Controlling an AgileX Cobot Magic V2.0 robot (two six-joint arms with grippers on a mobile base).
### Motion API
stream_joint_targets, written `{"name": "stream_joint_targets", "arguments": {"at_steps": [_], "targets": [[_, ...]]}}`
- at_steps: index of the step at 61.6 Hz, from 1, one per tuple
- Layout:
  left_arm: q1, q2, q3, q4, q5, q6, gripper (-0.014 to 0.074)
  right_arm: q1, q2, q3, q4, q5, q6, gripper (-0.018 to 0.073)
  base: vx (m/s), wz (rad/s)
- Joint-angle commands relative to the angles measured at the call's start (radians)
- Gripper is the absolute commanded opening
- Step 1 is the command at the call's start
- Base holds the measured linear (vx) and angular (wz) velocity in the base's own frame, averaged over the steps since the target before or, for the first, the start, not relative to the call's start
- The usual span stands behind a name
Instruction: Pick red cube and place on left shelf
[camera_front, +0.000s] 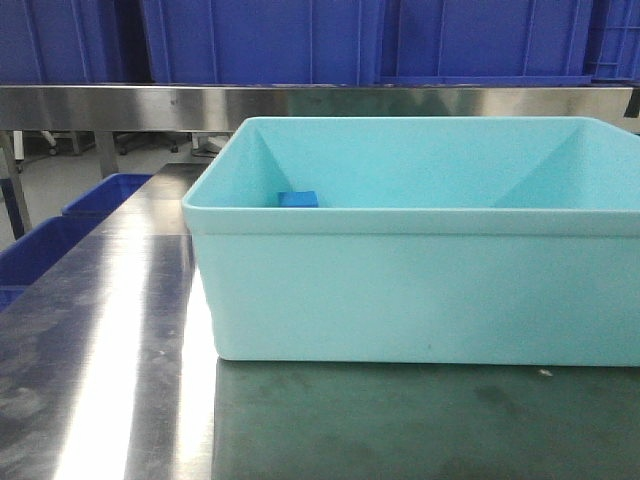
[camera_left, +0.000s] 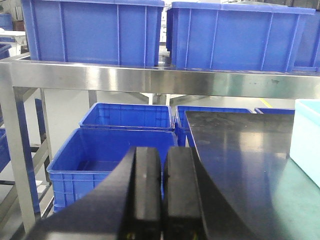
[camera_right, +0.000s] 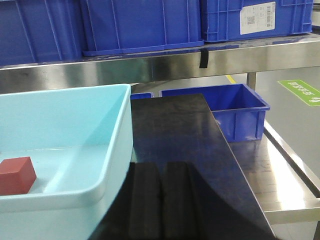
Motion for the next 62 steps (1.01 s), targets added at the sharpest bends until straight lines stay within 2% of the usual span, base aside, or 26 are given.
{"name": "stream_joint_targets", "arguments": {"at_steps": [1, 62], "targets": [[-0.004, -0.013, 0.024, -0.001, -0.084, 0.0, 0.0102, -0.002, -0.016, -0.024, 0.0, -0.083, -0.003, 0.0049, 0.0, 0.0], [-0.004, -0.013, 0.024, -0.001, -0.084, 0.0, 0.0102, -0.002, -0.016, -0.024, 0.0, -0.105, -0.003, 0.0049, 0.0, 0.0]]}}
